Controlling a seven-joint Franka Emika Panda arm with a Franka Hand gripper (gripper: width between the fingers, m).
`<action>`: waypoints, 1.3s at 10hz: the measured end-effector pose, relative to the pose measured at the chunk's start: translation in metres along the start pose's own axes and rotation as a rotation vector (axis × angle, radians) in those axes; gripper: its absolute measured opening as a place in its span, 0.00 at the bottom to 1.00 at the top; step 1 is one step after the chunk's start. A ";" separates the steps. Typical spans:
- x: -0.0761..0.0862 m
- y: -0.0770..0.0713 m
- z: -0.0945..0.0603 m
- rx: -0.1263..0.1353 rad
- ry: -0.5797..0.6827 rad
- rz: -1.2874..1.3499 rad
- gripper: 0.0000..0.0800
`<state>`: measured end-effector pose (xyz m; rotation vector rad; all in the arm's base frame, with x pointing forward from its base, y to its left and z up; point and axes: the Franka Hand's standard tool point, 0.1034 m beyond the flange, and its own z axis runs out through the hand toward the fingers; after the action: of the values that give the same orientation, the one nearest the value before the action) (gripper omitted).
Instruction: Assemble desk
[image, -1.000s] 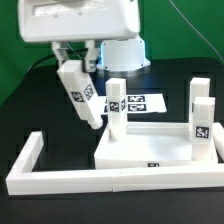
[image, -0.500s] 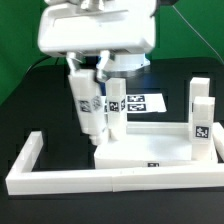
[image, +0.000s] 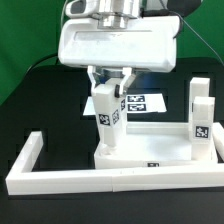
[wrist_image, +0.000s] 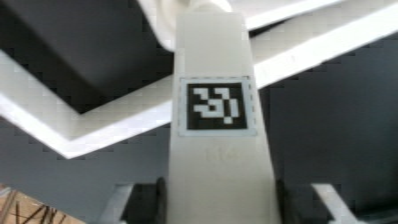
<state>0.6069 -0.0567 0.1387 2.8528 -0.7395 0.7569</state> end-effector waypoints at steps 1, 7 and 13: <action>0.000 0.002 0.000 -0.002 0.000 0.009 0.36; 0.002 0.004 0.001 -0.003 0.016 0.009 0.36; -0.004 -0.004 -0.002 0.001 0.016 0.029 0.36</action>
Offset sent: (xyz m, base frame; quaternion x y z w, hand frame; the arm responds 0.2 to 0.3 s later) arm -0.0060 0.0009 -0.0084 -0.0034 0.0083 0.0112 0.9999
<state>0.6049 -0.0510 0.1389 2.8396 -0.7795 0.7840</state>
